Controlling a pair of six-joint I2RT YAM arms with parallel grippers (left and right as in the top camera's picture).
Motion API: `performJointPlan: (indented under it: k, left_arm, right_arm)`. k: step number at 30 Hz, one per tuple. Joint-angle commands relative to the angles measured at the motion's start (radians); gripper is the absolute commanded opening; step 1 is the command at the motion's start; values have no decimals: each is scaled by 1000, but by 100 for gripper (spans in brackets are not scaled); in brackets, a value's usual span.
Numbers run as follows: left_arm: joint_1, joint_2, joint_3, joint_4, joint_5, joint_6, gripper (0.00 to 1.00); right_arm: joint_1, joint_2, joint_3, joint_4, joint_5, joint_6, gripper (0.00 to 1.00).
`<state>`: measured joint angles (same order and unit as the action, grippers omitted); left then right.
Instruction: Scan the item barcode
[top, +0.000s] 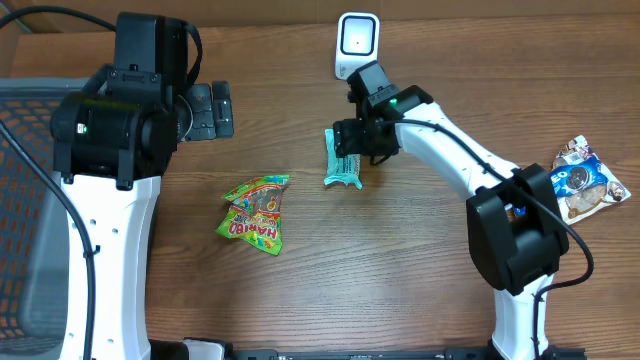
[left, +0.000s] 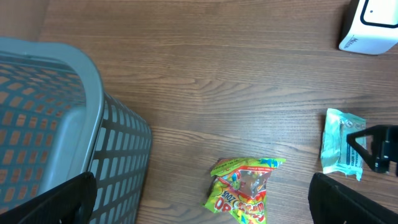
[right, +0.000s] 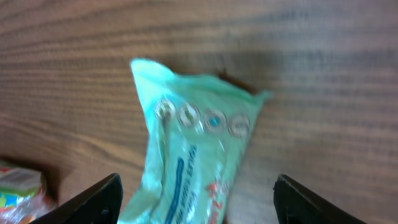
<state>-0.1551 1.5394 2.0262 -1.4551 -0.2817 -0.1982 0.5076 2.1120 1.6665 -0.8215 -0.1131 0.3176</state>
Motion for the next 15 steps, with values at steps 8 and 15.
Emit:
performJointPlan:
  k: [8,15]
  left_arm:
    - [4,3,12,0,-13,22,100]
    - [4,3,12,0,-13,22,100]
  right_arm:
    - [56,58,21,-6,206,-6,62]
    - [56,123,21,3,121,-2,61]
